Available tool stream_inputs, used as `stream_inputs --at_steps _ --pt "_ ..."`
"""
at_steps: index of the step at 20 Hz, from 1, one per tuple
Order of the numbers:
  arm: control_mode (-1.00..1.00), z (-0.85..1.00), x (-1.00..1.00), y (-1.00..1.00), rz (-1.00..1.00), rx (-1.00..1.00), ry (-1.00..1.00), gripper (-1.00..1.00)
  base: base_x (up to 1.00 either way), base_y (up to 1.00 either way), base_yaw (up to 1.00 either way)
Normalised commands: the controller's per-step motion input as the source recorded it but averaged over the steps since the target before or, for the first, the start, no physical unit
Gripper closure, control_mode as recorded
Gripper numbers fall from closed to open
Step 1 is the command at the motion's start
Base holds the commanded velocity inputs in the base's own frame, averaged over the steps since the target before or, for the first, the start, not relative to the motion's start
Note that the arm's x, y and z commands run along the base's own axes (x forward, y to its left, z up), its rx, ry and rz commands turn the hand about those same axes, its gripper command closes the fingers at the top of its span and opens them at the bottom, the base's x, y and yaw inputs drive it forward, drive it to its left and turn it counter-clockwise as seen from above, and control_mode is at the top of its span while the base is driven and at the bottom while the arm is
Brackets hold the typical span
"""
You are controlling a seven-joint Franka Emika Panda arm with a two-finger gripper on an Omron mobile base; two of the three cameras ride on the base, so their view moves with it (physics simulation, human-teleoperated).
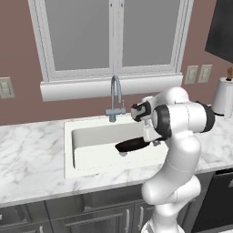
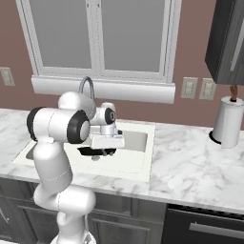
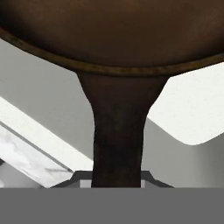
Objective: Move the pot and pan from the stove into the sink.
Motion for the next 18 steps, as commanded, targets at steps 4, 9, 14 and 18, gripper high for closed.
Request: stream_inputs --at_steps 4,9,14,18 --pt "-1.0 -0.47 0.16 -0.08 0.06 0.0 -0.16 1.0 0.0 0.0 0.0" --pt "-1.0 -0.34 0.13 -0.07 0.04 0.0 -0.16 1.0 0.0 0.0 0.0" --pt "-1.0 -0.09 0.14 0.0 0.0 0.0 -0.04 -1.0 0.0 0.0 0.0" --pt "-1.0 0.13 0.12 0.0 0.0 0.01 0.02 -1.0 0.0 0.0 0.0"
